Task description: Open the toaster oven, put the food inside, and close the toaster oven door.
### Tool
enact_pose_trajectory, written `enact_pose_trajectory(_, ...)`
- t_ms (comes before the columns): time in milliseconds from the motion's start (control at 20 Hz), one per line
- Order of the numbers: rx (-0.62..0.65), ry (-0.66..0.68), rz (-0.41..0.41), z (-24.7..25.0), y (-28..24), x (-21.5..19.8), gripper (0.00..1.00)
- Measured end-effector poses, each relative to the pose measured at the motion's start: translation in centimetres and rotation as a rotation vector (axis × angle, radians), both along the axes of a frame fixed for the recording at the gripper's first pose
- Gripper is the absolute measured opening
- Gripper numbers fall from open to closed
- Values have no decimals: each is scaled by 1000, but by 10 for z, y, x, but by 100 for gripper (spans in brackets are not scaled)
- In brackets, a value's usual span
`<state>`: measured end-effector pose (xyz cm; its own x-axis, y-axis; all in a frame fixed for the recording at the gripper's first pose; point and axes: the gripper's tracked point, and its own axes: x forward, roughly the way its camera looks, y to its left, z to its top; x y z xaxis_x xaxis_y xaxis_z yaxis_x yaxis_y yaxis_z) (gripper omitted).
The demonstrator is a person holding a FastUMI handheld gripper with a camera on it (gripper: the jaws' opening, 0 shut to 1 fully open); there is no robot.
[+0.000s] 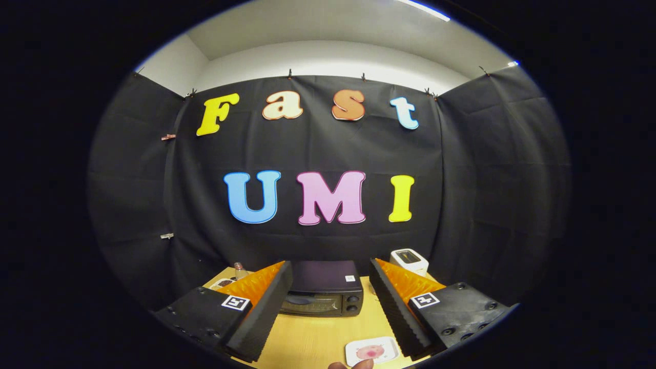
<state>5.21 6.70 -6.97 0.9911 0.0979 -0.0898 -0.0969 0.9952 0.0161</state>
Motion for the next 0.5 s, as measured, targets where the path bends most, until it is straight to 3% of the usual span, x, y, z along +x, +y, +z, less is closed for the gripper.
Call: enact_pose_trajectory(500,6,209,25,-134,58,111,98)
